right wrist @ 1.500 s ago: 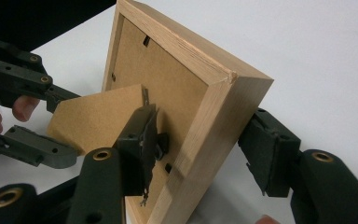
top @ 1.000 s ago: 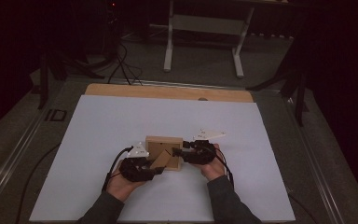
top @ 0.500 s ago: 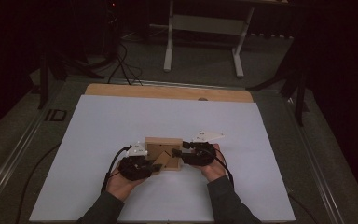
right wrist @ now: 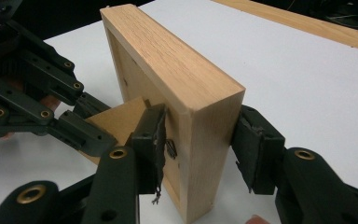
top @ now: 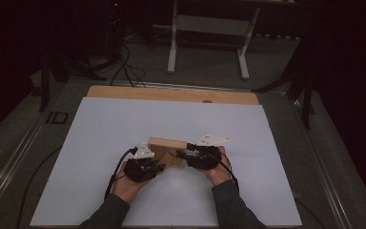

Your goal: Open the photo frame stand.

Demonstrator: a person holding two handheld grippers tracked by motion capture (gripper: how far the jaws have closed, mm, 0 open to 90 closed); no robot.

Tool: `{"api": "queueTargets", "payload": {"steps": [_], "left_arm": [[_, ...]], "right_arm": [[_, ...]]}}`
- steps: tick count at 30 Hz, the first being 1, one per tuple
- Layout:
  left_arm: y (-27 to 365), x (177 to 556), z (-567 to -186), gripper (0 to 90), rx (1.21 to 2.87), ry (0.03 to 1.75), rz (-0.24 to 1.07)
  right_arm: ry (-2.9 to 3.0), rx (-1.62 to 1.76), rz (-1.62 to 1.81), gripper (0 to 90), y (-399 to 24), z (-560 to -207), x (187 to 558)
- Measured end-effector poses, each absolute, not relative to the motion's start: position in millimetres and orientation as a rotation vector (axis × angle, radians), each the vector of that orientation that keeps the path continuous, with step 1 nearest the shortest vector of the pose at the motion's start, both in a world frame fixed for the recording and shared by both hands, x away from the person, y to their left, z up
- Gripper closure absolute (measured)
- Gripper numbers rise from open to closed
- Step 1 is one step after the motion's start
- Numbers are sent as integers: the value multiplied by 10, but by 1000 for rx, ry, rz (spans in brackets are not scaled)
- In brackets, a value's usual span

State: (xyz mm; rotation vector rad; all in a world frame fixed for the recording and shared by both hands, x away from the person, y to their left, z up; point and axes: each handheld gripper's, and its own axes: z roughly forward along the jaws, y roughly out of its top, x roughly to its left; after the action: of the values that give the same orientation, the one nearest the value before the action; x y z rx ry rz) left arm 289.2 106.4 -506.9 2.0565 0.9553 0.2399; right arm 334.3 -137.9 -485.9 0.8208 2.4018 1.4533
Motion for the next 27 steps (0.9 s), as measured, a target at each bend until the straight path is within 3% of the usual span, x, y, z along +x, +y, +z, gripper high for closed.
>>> {"api": "queueTargets", "payload": {"steps": [9,27], "left_arm": [[1003,2913,-5102,762,2090,947,292],[977,2938,-5106,743,2132,906,378]], "right_arm": [[2393,839,1467,504,-1360,-4855,3352],[2380,849,1468,500,-1352,-4860,3348]]}}
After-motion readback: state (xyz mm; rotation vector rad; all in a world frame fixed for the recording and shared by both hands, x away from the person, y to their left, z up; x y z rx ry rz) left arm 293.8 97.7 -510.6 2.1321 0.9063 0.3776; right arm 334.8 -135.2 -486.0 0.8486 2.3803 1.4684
